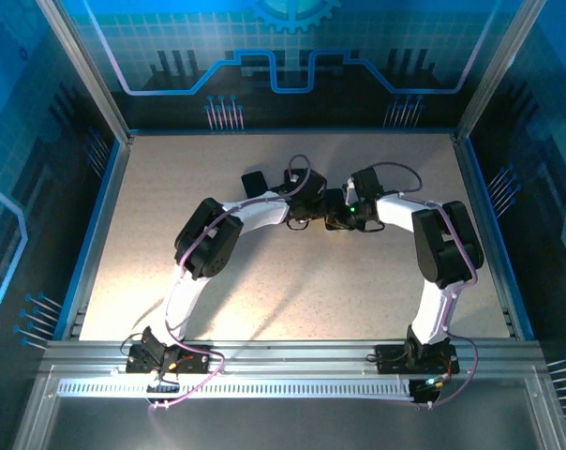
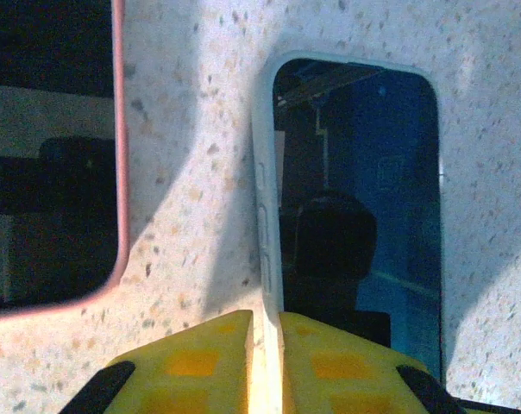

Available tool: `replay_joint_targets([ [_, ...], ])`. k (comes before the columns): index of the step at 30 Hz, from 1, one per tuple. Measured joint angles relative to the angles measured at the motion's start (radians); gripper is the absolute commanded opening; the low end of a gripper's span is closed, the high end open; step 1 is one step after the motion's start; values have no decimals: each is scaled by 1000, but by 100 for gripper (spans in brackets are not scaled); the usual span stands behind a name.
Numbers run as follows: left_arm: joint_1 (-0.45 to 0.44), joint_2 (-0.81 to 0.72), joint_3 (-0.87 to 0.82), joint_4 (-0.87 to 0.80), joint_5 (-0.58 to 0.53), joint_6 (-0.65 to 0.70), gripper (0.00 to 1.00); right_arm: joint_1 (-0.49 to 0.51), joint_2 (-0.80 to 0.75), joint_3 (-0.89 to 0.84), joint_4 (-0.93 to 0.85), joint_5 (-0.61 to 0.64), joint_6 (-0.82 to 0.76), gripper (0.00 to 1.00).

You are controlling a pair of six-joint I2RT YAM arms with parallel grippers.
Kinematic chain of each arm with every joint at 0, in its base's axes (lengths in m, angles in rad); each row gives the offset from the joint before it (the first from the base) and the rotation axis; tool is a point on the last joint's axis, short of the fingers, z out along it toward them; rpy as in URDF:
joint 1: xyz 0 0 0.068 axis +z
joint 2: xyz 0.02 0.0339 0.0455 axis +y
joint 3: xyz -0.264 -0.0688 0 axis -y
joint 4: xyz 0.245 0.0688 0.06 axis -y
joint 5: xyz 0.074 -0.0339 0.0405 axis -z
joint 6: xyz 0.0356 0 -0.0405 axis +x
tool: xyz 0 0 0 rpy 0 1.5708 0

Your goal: Put the phone into the phone case

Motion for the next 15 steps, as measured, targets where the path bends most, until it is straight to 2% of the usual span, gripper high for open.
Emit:
replay_joint_targets([
  [10, 39, 19, 28, 4, 0, -3, 16, -2, 100, 122, 3, -10, 0, 20],
  [15, 53, -7, -13, 19, 0, -2, 16, -2, 150, 187, 16, -9, 0, 20],
])
